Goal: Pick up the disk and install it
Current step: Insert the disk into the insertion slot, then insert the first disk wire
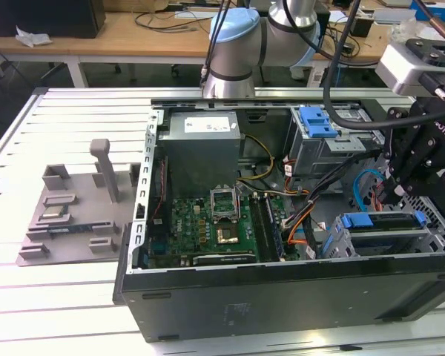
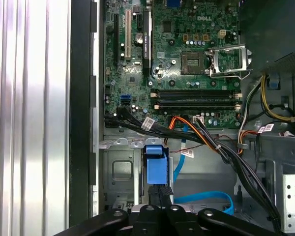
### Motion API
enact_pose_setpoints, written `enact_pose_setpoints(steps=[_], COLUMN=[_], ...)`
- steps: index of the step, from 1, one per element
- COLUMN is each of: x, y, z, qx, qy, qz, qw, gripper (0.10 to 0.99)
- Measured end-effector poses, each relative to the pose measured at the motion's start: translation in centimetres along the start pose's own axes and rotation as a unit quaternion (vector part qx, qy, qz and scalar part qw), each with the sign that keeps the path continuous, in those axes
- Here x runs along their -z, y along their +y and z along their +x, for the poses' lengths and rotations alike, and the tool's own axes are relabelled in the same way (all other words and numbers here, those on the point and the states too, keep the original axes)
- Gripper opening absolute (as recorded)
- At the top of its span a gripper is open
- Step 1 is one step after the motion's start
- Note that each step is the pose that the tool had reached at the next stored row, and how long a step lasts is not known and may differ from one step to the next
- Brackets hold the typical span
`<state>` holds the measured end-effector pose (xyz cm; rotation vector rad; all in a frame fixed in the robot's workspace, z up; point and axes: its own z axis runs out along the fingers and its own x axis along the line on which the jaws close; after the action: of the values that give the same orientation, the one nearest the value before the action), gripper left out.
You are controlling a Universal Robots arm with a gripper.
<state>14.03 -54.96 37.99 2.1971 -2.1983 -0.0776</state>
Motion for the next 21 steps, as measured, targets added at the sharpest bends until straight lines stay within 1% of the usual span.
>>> enact_pose_setpoints(steps=[7,8,10,11,12,18,19,21], x=[-0.05,-0.05,-0.01,-0.01,-0.01,-0.03,-0.04,-0.13], y=[-0.01,-0.31,-1.42,-2.08,-2.59,-4.24,-4.62,-4.98], z=[0.00,-0.06,-0.42,-0.74,-1.11,-2.57,-3.00,-3.86], qx=[0.000,0.000,0.000,0.000,0.000,0.000,0.000,0.000], qy=[0.0000,-0.0001,-0.0001,-0.0001,0.0000,0.0000,0.0000,0.0000], qz=[0.0000,0.0000,-0.0002,-0.0003,-0.0003,-0.0003,-0.0003,-0.0003], qw=[1.0000,1.0000,1.0000,1.0000,1.0000,1.0000,1.0000,1.0000], gripper=[0.106,0.106,0.106,0.106,0.106,0.106,0.106,0.106])
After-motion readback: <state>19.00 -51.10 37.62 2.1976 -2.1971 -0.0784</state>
